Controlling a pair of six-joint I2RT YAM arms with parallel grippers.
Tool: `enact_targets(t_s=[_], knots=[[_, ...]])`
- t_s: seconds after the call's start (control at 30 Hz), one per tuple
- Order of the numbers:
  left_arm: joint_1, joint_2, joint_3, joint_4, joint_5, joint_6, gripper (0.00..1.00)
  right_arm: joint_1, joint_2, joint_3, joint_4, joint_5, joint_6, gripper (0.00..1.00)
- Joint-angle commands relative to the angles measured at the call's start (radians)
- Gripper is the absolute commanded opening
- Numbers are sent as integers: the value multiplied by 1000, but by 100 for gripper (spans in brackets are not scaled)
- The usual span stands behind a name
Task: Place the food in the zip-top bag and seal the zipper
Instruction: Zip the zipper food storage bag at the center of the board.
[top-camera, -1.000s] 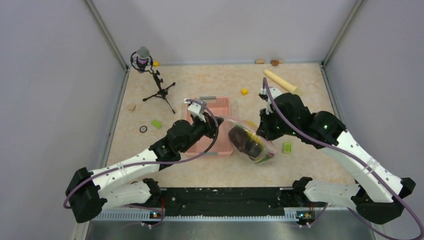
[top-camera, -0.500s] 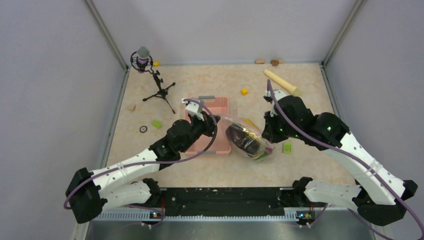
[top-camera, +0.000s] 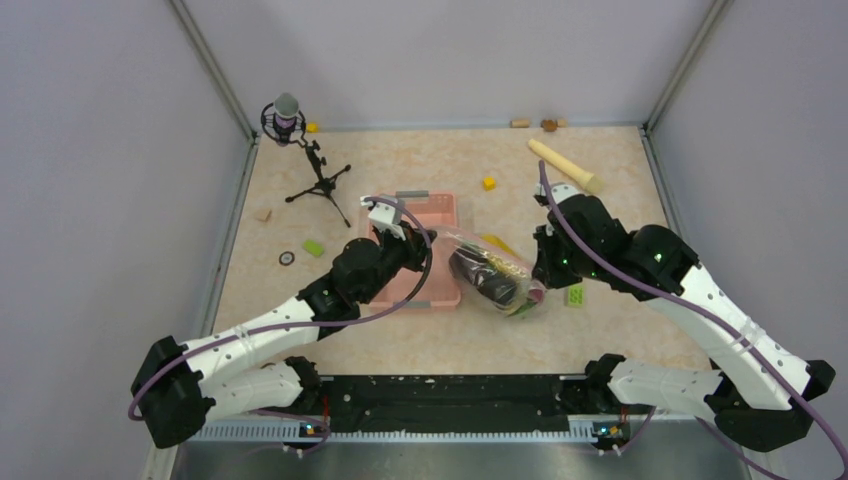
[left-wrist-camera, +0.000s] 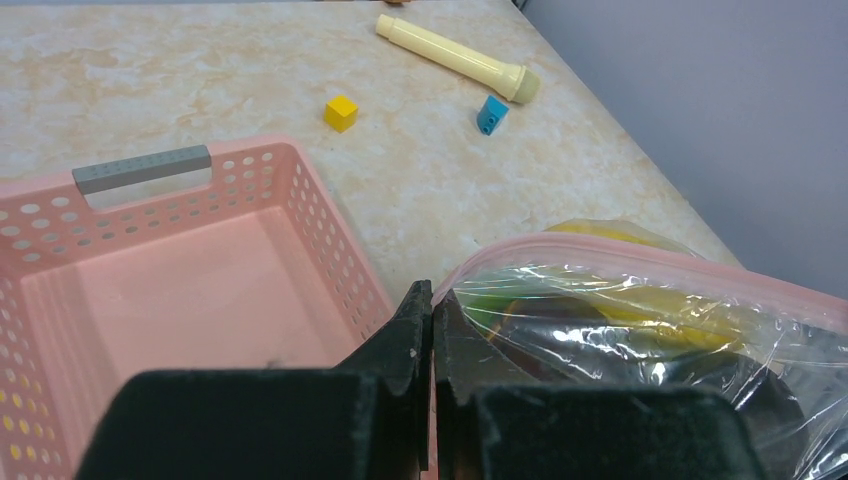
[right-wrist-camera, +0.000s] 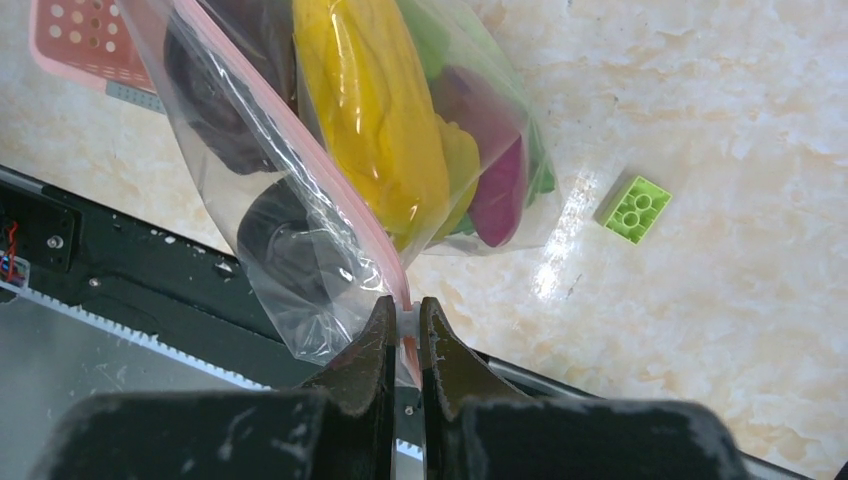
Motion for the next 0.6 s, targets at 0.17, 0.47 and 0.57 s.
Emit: enact_targets(t_s=[0.17, 0.47, 0.57], knots=[[39, -29, -15, 27, -105, 14, 0, 1, -23, 49, -131, 88, 37, 0], [43, -58, -26, 24, -96, 7, 0, 0, -32, 54, -170, 116, 57, 0], [45, -70, -32, 23, -98, 5, 0, 0, -33, 55, -185, 130, 60, 0]])
